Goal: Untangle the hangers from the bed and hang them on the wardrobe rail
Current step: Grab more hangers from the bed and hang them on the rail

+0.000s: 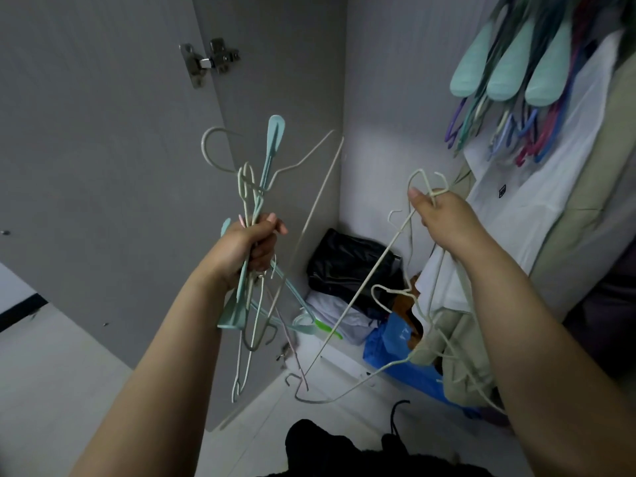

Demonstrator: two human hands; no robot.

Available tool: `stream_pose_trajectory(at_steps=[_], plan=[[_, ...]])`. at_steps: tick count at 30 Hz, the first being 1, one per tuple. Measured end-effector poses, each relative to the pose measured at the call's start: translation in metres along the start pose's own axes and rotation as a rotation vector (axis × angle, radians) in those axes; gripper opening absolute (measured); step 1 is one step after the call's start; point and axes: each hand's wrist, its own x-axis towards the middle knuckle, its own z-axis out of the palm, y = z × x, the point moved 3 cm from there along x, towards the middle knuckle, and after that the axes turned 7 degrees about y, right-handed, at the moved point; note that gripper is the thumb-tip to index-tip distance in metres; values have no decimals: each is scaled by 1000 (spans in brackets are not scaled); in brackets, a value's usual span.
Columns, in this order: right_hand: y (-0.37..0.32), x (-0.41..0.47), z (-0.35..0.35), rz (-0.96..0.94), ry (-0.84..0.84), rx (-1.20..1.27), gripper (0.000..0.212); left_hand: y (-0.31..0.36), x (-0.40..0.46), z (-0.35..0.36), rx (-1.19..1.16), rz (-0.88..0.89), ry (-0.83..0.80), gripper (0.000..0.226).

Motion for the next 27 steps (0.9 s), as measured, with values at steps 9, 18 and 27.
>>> stream_pose_trajectory(at_steps=[9,18,27], plan=[[-18,-4,11,186,-91,435,47,0,4,28,150,130,67,30],[-60,-16,47,88,-327,485,40,-2,7,50,240,206,90,26],[-55,-13,42,180,-328,589,31,-10,16,52,226,184,179,25]])
